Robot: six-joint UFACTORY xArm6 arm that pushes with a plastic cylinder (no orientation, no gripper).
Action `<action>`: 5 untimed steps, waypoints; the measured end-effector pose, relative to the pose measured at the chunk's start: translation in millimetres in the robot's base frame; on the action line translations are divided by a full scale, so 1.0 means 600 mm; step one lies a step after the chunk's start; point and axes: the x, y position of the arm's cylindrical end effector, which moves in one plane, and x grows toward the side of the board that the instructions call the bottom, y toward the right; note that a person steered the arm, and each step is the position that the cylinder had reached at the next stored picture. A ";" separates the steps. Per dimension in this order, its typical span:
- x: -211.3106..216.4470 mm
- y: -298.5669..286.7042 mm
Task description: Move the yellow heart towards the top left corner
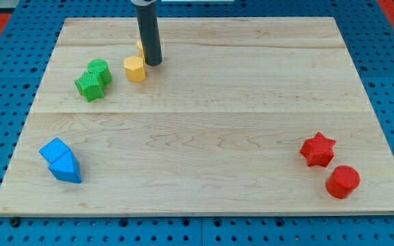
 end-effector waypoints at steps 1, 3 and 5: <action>-0.069 -0.034; -0.093 0.050; -0.167 -0.086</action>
